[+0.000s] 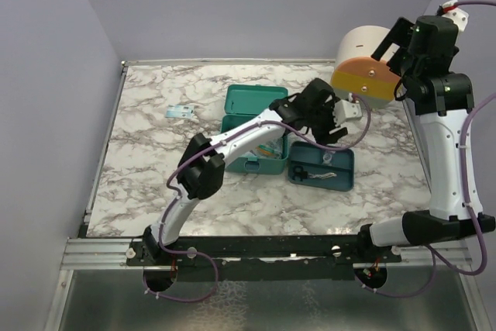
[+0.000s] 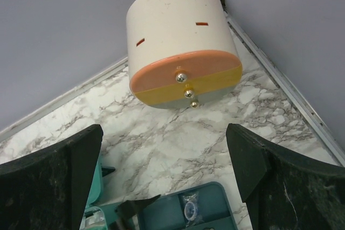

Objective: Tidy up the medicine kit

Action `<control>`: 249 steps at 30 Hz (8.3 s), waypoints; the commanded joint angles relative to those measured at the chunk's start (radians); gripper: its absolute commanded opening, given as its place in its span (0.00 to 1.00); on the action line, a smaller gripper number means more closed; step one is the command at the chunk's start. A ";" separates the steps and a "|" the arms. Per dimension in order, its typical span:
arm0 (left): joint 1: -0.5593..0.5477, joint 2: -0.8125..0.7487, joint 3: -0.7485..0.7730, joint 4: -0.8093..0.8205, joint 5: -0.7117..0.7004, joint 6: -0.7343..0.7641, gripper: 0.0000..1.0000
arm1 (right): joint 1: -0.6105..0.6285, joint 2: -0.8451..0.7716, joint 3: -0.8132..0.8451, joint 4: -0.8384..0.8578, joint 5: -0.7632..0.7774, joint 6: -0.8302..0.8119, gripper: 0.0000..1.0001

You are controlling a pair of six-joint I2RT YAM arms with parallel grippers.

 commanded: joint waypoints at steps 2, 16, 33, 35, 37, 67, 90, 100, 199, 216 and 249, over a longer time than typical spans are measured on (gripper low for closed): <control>0.131 -0.170 -0.110 -0.004 -0.070 -0.093 0.67 | -0.003 0.093 0.044 0.041 -0.139 -0.051 1.00; 0.608 -0.478 -0.483 -0.002 -0.245 -0.208 0.68 | 0.177 0.467 0.276 -0.080 -0.486 -0.240 1.00; 0.970 -0.094 -0.231 -0.081 -0.243 -0.112 0.74 | 0.505 0.523 0.284 -0.078 -0.452 -0.215 1.00; 0.972 -0.031 -0.139 -0.168 -0.178 -0.021 0.74 | 0.507 0.503 0.257 -0.076 -0.439 -0.206 1.00; 0.972 0.010 -0.084 -0.240 -0.091 0.110 0.73 | 0.507 0.470 0.220 -0.068 -0.423 -0.196 1.00; 1.003 0.097 0.000 -0.654 0.169 0.967 0.69 | 0.507 0.328 0.009 -0.044 -0.335 -0.066 1.00; 1.003 0.246 0.096 -0.717 0.157 0.942 0.43 | 0.507 0.359 0.041 -0.071 -0.304 -0.046 1.00; 1.006 0.160 0.035 -0.628 0.165 0.845 0.00 | 0.507 0.368 0.037 -0.063 -0.295 -0.043 1.00; 0.084 0.048 -0.101 -0.105 0.114 0.016 0.20 | 0.081 -0.007 -0.131 0.068 0.178 -0.021 1.00; 0.084 0.048 -0.090 -0.122 0.127 0.009 0.40 | 0.081 -0.008 -0.137 0.075 0.165 -0.020 1.00; 0.078 -0.015 -0.138 -0.252 0.314 0.153 0.25 | 0.081 -0.023 -0.153 0.072 0.163 -0.005 1.00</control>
